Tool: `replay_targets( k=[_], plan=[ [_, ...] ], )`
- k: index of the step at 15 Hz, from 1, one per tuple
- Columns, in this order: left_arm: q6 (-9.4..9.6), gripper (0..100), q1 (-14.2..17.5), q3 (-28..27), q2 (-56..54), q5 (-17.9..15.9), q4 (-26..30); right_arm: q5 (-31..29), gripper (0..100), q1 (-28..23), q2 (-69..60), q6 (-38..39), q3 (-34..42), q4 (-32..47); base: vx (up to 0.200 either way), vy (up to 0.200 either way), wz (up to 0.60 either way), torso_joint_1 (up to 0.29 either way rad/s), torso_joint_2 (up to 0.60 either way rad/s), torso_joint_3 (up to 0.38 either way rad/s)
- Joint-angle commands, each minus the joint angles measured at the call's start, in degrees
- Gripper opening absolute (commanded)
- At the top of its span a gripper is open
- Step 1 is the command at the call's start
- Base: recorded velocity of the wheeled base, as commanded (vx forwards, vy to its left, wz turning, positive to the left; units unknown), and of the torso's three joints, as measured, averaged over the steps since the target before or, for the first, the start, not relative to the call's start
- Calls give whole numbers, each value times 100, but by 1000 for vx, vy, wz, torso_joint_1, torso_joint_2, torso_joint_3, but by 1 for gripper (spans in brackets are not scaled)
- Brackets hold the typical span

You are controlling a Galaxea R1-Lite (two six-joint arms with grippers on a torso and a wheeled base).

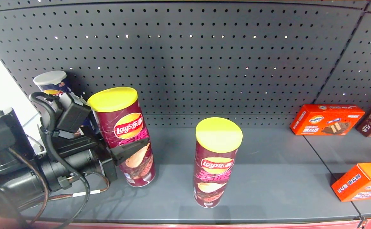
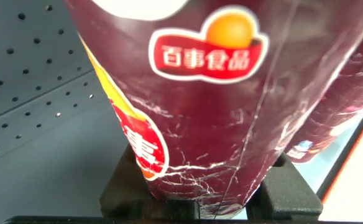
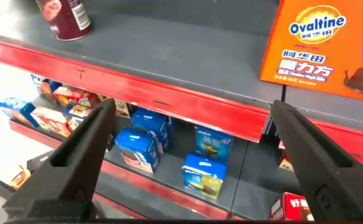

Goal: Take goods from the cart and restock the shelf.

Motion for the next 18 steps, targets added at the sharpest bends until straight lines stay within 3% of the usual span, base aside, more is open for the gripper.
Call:
replay_targets(
  k=[1, 3, 5, 10, 18],
  plan=[
    [-12, 0, -90, 1, -98, 36, 2, 1, 100, 16, -22, -2, 1, 0, 0, 0, 0, 0, 0, 0],
    [-21, 0, -73, -8, -151, 10, 55, 1, 100, -28, -22, -2, 1, 9, 0, 0, 0, 0, 0, 0],
    [-12, 0, -73, -78, -134, -131, 46, 1, 100, -555, -22, 16, 1, 9, 0, 0, 0, 0, 0, 0],
    [-12, 0, -55, -157, 60, -368, 37, 1, 100, -537, -22, 7, 1, 9, 0, 0, 0, 0, 0, 0],
    [-30, 0, -310, -1704, 965, -289, 151, 1, 100, -537, -22, 7, 1, 9, 0, 0, 0, 0, 0, 0]
  ],
)
